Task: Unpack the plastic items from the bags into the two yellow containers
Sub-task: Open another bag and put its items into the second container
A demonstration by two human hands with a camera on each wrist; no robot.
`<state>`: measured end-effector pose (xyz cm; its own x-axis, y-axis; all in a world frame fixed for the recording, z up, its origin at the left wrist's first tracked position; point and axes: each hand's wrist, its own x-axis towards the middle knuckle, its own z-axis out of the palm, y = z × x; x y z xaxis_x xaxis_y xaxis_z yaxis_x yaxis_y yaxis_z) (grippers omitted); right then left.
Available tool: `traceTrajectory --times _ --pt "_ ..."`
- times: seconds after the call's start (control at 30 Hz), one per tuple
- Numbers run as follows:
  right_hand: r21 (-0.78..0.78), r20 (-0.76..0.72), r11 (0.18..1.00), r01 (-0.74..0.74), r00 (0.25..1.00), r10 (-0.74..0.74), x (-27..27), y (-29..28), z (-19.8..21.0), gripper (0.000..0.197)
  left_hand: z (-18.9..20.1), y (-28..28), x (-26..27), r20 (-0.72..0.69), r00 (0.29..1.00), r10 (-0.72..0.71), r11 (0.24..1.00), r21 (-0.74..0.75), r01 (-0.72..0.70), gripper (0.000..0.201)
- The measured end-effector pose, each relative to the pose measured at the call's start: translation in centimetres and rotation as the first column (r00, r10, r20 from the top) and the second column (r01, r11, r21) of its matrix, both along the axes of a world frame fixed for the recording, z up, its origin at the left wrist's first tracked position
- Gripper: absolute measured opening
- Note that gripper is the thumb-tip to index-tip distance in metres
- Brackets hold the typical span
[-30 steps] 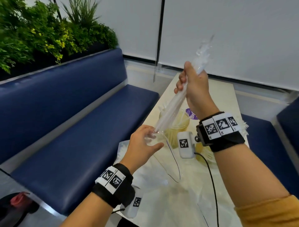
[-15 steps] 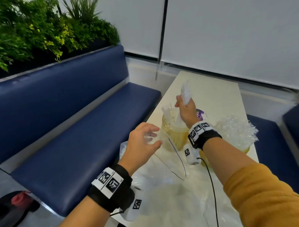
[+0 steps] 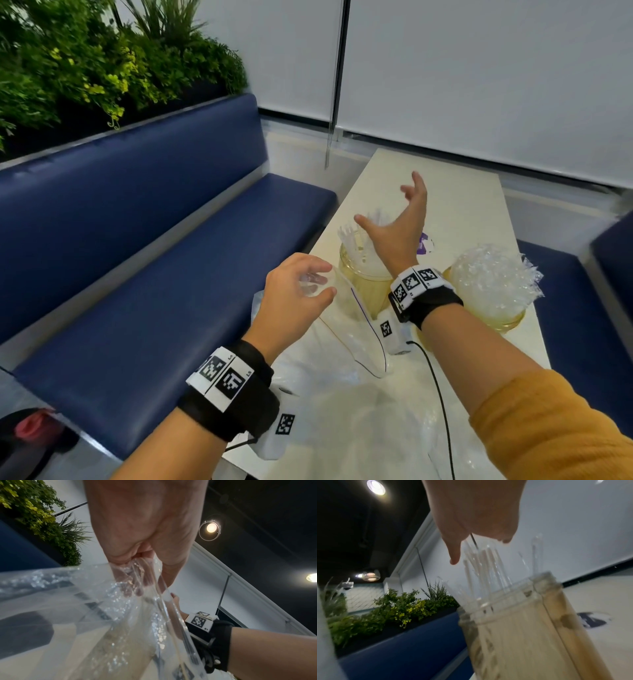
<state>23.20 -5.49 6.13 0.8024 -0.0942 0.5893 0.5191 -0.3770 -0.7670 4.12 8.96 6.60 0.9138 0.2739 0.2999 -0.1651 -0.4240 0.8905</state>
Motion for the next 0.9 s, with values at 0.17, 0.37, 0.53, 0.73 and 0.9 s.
traceTrajectory --times 0.17,0.37,0.53,0.73,0.9 --pt "-0.778 0.038 0.628 -0.024 0.996 0.086 0.9 0.5 -0.4 0.035 0.2 0.0 0.1 -0.021 0.999 -0.025 0.999 0.025 0.026 0.028" --pt "-0.806 -0.023 0.592 -0.023 1.000 0.007 -0.9 -0.9 0.1 0.045 0.3 -0.4 0.1 -0.046 0.996 -0.080 0.995 0.051 0.082 0.040" --pt "-0.591 -0.015 0.806 -0.029 1.000 0.025 -6.3 -1.5 5.7 0.049 0.6 -1.0 0.4 -0.044 0.993 -0.107 0.993 0.051 0.109 0.048" --pt "-0.490 -0.677 0.569 -0.660 0.700 0.229 -13.7 -1.6 6.1 0.034 0.8 -2.0 0.3 -0.021 0.988 -0.156 0.986 0.059 0.157 0.060" --pt "-0.784 -0.614 0.210 -0.584 0.779 -0.126 -15.4 -1.1 0.2 0.051 0.1 -2.6 -1.0 0.005 0.980 -0.198 0.979 0.056 0.197 0.069"
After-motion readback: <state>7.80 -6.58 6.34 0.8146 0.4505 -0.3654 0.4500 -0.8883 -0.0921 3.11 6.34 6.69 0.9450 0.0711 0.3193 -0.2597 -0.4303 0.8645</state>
